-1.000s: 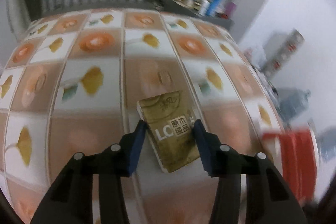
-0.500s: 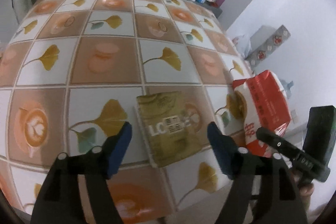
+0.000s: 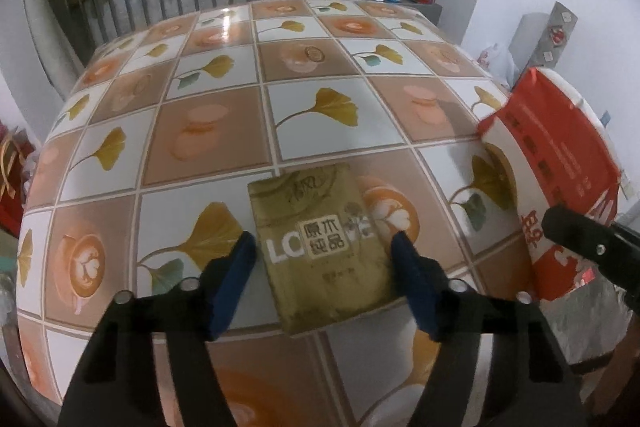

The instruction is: Collect trash

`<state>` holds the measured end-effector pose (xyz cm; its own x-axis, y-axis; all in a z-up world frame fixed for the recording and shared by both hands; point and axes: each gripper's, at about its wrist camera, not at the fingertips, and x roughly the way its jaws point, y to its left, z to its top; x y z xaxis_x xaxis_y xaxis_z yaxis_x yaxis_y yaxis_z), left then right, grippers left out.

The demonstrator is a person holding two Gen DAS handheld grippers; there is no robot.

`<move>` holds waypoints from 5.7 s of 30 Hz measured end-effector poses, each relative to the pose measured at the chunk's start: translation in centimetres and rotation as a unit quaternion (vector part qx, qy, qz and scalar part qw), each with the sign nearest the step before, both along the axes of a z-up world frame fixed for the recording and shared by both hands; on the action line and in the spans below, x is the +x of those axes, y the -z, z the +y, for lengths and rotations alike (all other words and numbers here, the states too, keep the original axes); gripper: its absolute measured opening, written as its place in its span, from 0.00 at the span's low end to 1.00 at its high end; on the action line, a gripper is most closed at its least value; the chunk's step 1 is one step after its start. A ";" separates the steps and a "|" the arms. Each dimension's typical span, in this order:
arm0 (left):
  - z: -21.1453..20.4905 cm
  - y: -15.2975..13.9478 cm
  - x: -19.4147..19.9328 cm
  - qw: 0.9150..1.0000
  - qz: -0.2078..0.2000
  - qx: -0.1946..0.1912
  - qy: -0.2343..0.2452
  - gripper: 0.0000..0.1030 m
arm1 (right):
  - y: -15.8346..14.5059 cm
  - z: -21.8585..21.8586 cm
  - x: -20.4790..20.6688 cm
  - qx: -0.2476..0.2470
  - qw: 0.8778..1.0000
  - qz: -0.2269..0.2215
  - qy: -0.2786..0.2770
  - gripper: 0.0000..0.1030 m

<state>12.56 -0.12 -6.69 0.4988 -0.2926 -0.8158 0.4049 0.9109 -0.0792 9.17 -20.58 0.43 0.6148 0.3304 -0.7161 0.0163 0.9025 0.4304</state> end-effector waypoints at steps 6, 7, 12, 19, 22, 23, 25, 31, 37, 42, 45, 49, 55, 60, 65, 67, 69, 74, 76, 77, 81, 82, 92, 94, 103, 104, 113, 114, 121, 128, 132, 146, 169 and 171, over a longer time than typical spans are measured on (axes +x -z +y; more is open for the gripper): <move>-0.2 0.0 -0.3 1.000 -0.001 0.007 -0.001 0.61 | 0.5 0.2 0.2 -0.011 1.000 0.013 0.011 0.22; -0.2 0.0 -0.3 1.000 -0.001 0.009 -0.001 0.61 | 0.5 0.2 0.2 -0.017 1.000 0.012 0.013 0.28; -0.4 0.0 -0.4 1.000 -0.003 0.012 -0.001 0.61 | 0.5 0.5 0.4 -0.042 0.999 0.013 0.017 0.34; -0.5 0.0 -0.4 1.000 -0.003 0.015 -0.004 0.61 | 1.2 0.6 0.7 -0.054 0.998 0.027 0.023 0.33; -0.5 0.0 -0.4 1.000 -0.003 0.017 -0.005 0.61 | 1.4 0.4 0.8 -0.049 0.998 0.032 0.022 0.24; -0.5 0.0 -0.4 1.000 -0.003 0.018 -0.006 0.61 | 1.5 0.4 0.9 -0.047 0.998 0.035 0.019 0.21; -0.6 0.1 -0.3 1.000 -0.003 0.020 -0.008 0.61 | 1.6 0.3 0.9 -0.040 0.998 0.040 0.017 0.18; -0.7 0.2 -0.1 1.000 -0.007 0.026 -0.010 0.61 | 1.7 0.4 0.9 -0.037 0.998 0.040 0.017 0.16; -0.9 0.2 0.1 0.999 -0.009 0.031 -0.011 0.61 | 1.7 0.4 1.0 -0.032 0.998 0.041 0.016 0.15; -0.9 0.2 0.2 0.999 -0.011 0.034 -0.013 0.62 | 1.7 0.5 1.0 -0.032 0.999 0.041 0.015 0.15; -0.9 0.2 0.2 0.999 -0.013 0.034 -0.015 0.62 | 1.7 0.5 1.0 -0.032 0.999 0.040 0.016 0.15; -0.9 0.2 0.2 0.999 -0.014 0.028 -0.020 0.62 | 1.6 0.5 1.0 -0.031 0.999 0.039 0.015 0.15; -0.7 0.1 0.3 0.999 -0.015 0.024 -0.022 0.58 | 1.6 0.5 1.1 -0.031 0.999 0.038 0.015 0.15; -0.6 0.1 0.3 0.999 -0.016 0.023 -0.023 0.56 | 1.5 0.5 1.1 -0.030 0.999 0.037 0.016 0.14; -0.6 0.1 0.3 0.999 -0.016 0.023 -0.022 0.56 | 1.3 0.5 1.1 -0.029 0.999 0.034 0.018 0.14; -0.6 0.0 0.3 0.999 -0.017 0.023 -0.023 0.56 | 1.3 0.5 1.1 -0.029 0.999 0.032 0.019 0.14; -0.6 -0.1 0.2 0.999 -0.019 0.023 -0.024 0.56 | 1.2 0.5 1.0 -0.029 0.999 0.030 0.019 0.14; -0.6 -0.5 0.0 0.999 -0.024 0.023 -0.027 0.56 | 1.0 0.4 0.9 -0.030 0.999 0.025 0.020 0.13; -0.6 -0.6 -0.1 0.999 -0.026 0.023 -0.026 0.56 | 1.0 0.3 0.9 -0.030 0.999 0.023 0.020 0.13; -0.6 -0.7 -0.2 0.999 -0.028 0.024 -0.026 0.56 | 0.9 0.3 0.9 -0.030 0.999 0.022 0.020 0.13; -0.7 -0.8 -0.3 0.999 -0.034 0.025 -0.027 0.56 | 0.9 0.2 0.8 -0.031 0.999 0.019 0.021 0.13; -0.7 -0.9 -0.3 0.999 -0.034 0.024 -0.028 0.56 | 0.9 0.2 0.8 -0.031 0.999 0.019 0.020 0.13; -0.7 -1.4 -0.7 0.998 -0.041 0.024 -0.028 0.56 | 0.6 0.0 0.5 -0.028 0.999 0.011 0.022 0.13; -0.7 -1.6 -0.7 0.998 -0.044 0.024 -0.029 0.55 | 0.4 -0.1 0.4 -0.027 0.999 0.008 0.023 0.12; -1.9 -4.8 -1.8 0.997 -0.076 -0.002 -0.003 0.55 | -2.3 -1.4 -0.9 -0.014 0.998 -0.037 0.043 0.11; -2.3 -5.4 -1.9 0.997 -0.077 -0.011 0.006 0.55 | -2.9 -1.9 -1.3 -0.009 0.998 -0.047 0.050 0.11; -11.3 -10.8 -3.0 0.983 -0.094 -0.074 0.138 0.55 | -6.3 -9.6 -6.6 -0.005 0.981 -0.114 0.157 0.11; -13.0 -11.3 -3.0 0.980 -0.087 -0.085 0.159 0.55 | -6.6 -11.0 -7.5 -0.007 0.977 -0.119 0.177 0.11; -26.0 -10.6 -1.8 0.952 0.021 -0.122 0.280 0.55 | -4.7 -20.1 -12.9 -0.007 0.948 -0.102 0.303 0.11; -41.1 -4.4 -0.3 0.932 0.138 -0.064 0.330 0.56 | 1.7 -28.5 -14.7 0.027 0.920 -0.037 0.389 0.12; -47.8 -0.5 -0.1 0.927 0.163 -0.019 0.337 0.56 | 6.1 -32.6 -13.0 0.046 0.914 -0.003 0.404 0.13; -56.8 5.9 1.3 0.937 0.161 -0.008 0.309 0.76 | 15.9 -41.2 -10.6 0.152 0.875 0.036 0.459 0.59; -23.7 -16.0 -4.3 0.957 -0.049 -0.131 0.256 0.95 | -1.7 -23.3 -16.1 -0.076 0.933 -0.072 0.346 0.92; -19.3 -16.4 -4.9 0.965 -0.059 -0.135 0.216 0.95 | -2.9 -20.2 -15.6 -0.097 0.937 -0.084 0.325 0.92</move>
